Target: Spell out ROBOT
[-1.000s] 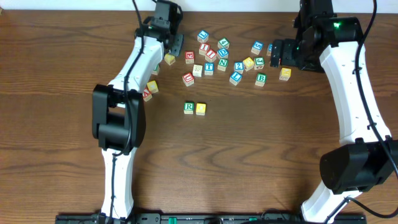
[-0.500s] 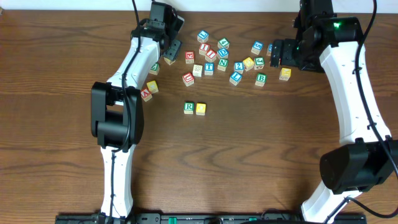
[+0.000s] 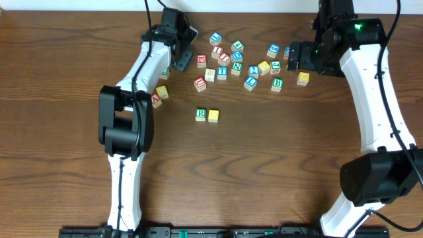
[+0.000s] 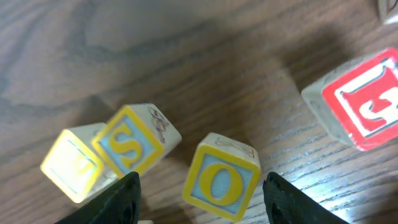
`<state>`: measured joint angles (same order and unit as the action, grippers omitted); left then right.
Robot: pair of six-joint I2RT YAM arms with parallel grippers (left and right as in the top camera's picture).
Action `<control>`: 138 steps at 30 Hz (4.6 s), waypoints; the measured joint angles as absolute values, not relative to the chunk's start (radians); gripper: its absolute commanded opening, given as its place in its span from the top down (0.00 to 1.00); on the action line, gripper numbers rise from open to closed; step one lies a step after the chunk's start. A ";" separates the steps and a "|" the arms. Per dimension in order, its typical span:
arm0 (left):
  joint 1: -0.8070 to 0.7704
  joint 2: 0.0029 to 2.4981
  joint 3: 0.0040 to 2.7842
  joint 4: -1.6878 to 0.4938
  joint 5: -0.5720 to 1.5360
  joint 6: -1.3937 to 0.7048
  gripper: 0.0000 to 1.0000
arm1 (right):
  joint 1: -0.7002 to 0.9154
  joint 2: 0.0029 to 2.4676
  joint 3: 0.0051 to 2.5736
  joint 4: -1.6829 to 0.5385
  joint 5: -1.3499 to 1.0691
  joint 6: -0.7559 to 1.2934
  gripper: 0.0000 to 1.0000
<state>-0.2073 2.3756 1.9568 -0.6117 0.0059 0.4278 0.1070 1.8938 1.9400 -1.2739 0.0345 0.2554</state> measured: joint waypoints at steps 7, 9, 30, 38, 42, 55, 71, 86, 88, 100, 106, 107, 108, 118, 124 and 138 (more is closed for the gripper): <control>-0.207 2.376 1.910 -0.548 0.006 0.442 0.38 | 0.107 1.894 1.940 -1.275 0.035 0.255 0.01; -0.207 2.376 1.905 -0.538 0.006 0.443 0.38 | 0.107 1.894 1.940 -1.275 0.035 0.255 0.01; -0.207 2.379 1.889 -0.537 0.014 0.445 0.57 | 0.107 1.894 1.940 -1.275 0.035 0.255 0.01; -0.207 2.379 1.889 -0.587 0.014 0.350 0.58 | 0.107 1.894 1.940 -1.274 0.035 0.255 0.01; -0.207 2.379 1.889 -0.600 0.014 0.237 0.59 | 0.107 1.894 1.940 -1.274 0.035 0.255 0.01; -0.212 2.379 1.889 -0.579 0.017 -0.002 0.53 | 0.107 1.894 1.940 -1.271 0.035 0.255 0.01; -0.212 2.379 1.889 -0.491 0.017 0.173 0.56 | 0.107 1.894 1.938 -1.272 0.035 0.255 0.01; -0.212 2.379 1.889 -0.488 0.017 0.210 0.71 | 0.107 1.894 1.935 -1.274 0.035 0.255 0.01; -0.212 2.379 1.889 -0.489 0.017 0.210 0.72 | 0.107 1.894 1.935 -1.274 0.035 0.255 0.01; -0.217 2.327 1.884 -0.555 0.017 0.183 0.75 | 0.107 1.894 1.935 -1.264 0.035 0.255 0.01; -0.252 2.169 1.884 -0.622 0.016 0.121 0.76 | 0.107 1.894 1.935 -1.246 0.035 0.255 0.01; -0.265 2.140 1.884 -0.639 0.017 0.103 0.76 | 0.107 1.894 1.935 -1.243 0.035 0.255 0.01; -0.279 2.112 1.884 -0.658 0.017 0.083 0.76 | 0.107 1.894 1.935 -1.240 0.035 0.255 0.01; -0.453 2.024 1.883 -0.898 0.020 -0.158 0.76 | 0.107 1.894 1.934 -1.238 0.053 0.253 0.01; -0.566 2.024 1.878 -0.958 0.021 -0.213 0.76 | 0.107 1.894 1.934 -1.240 0.061 0.252 0.01; -0.664 2.024 1.604 -0.770 0.021 -0.371 0.76 | 0.107 1.894 1.934 -1.244 0.062 0.252 0.01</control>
